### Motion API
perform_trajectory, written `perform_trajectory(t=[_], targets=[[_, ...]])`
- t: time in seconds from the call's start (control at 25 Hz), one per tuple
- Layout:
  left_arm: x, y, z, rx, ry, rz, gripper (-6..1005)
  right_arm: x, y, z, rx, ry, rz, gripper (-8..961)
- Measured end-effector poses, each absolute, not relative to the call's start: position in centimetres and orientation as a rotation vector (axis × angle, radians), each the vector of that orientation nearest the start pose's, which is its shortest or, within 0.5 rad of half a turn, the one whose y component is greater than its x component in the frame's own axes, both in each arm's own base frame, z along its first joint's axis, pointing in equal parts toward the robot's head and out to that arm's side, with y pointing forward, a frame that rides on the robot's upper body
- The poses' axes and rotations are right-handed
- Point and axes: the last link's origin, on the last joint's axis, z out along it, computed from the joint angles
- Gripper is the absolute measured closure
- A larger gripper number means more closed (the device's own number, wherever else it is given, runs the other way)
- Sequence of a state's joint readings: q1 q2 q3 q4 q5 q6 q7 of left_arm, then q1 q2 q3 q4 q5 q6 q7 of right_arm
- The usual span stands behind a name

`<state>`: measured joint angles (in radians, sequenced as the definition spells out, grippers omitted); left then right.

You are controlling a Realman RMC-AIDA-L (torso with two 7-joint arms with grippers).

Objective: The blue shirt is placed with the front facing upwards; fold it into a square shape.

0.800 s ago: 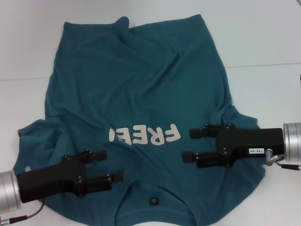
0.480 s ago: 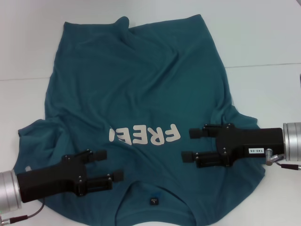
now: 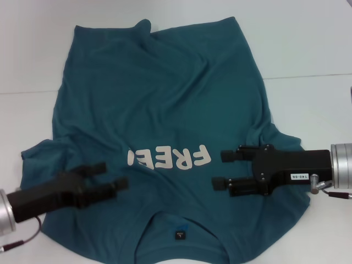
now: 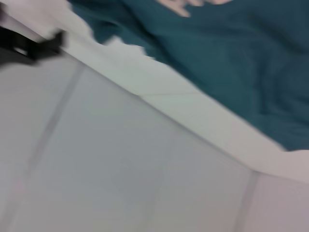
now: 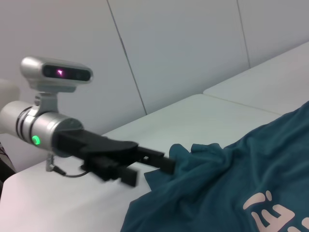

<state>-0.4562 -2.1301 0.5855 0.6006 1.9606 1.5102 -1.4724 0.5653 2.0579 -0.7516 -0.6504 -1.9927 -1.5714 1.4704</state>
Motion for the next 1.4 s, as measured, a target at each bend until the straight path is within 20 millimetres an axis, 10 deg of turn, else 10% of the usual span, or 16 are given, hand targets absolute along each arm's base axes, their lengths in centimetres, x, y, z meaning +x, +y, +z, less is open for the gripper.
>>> perform_trajectory(t=[1.4], targets=[[-36.1, 33.8, 3.0, -1.921, -1.22, -0.625, 68, 24.8, 33.6, -0.4, -2.782, 0.721, 0.71, 67]])
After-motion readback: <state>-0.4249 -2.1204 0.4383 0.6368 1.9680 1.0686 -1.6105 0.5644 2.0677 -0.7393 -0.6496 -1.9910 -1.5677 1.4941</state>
